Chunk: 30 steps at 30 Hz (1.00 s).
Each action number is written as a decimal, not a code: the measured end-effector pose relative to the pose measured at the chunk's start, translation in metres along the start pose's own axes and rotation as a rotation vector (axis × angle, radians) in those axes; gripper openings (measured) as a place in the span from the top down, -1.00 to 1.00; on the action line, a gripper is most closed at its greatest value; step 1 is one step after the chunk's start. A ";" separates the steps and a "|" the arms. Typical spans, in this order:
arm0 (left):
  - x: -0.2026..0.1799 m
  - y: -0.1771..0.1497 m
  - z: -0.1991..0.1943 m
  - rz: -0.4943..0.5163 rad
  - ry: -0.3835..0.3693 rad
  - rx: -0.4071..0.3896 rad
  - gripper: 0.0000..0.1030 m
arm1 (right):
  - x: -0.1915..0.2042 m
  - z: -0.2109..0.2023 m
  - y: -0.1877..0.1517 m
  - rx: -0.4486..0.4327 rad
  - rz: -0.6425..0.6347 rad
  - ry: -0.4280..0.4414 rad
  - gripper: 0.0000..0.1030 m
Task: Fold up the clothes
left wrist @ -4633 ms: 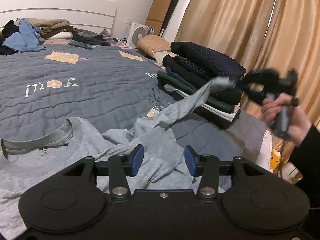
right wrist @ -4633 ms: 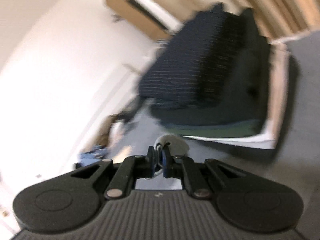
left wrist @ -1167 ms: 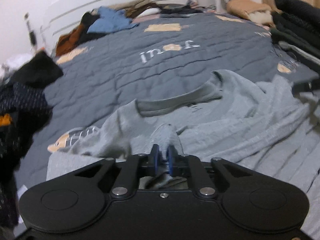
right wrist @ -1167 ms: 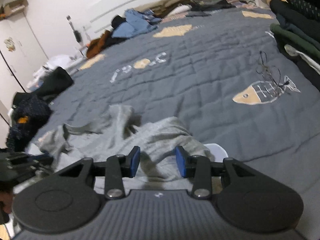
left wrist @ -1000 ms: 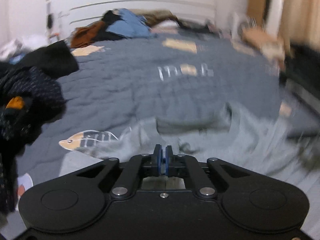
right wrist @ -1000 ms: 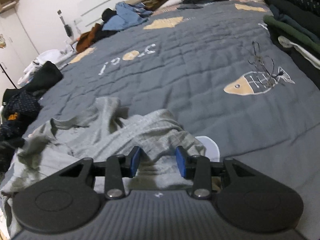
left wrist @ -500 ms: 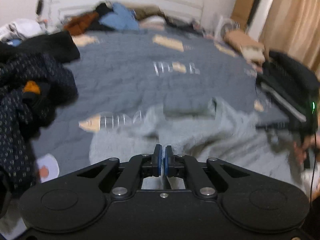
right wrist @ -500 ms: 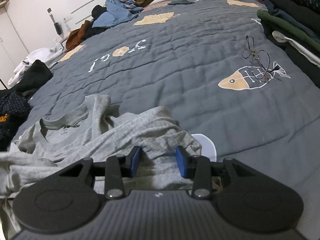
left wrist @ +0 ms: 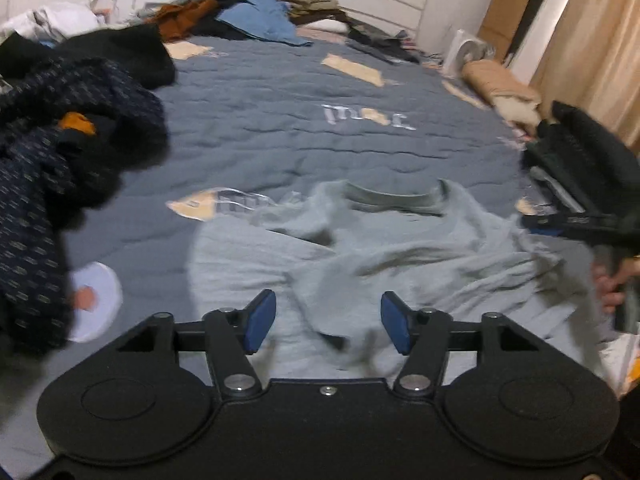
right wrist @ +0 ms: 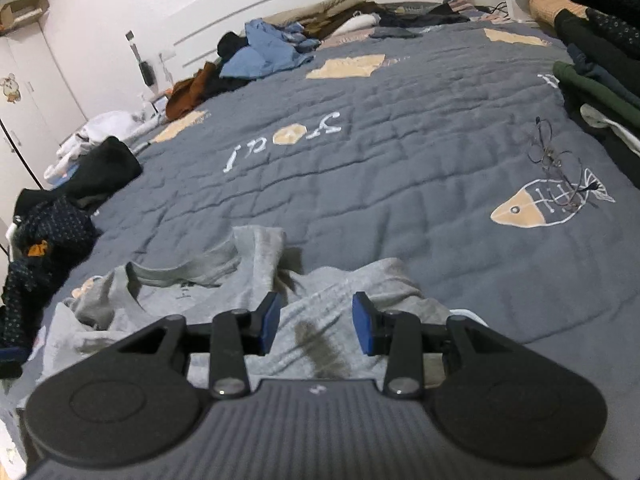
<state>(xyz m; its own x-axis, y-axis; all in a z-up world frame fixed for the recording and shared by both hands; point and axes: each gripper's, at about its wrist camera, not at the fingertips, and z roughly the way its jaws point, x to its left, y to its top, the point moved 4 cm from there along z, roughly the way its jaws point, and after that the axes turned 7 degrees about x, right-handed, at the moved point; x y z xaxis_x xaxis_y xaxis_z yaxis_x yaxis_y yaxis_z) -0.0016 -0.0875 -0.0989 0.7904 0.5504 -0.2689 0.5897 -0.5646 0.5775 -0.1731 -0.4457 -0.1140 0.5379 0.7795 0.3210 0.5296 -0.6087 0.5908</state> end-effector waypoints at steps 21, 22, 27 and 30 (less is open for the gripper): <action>0.025 -0.003 -0.019 -0.093 -0.134 0.031 0.88 | -0.038 0.044 0.002 0.039 0.235 -0.031 0.27; 0.026 -0.005 -0.020 -0.080 -0.130 0.046 0.88 | -0.040 0.045 0.003 0.047 0.256 -0.021 0.27; 0.023 -0.019 -0.002 -0.011 -0.072 0.150 0.87 | -0.040 0.045 0.006 0.065 0.272 -0.021 0.27; 0.028 -0.013 -0.006 -0.055 -0.070 0.086 0.80 | -0.035 0.040 0.009 0.064 0.251 -0.035 0.26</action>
<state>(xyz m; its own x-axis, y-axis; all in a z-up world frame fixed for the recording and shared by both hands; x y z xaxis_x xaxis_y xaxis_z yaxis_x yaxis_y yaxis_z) 0.0122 -0.0614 -0.1093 0.7642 0.5398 -0.3530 0.6423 -0.5869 0.4930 -0.1609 -0.4843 -0.1492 0.6793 0.5980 0.4255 0.4167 -0.7915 0.4472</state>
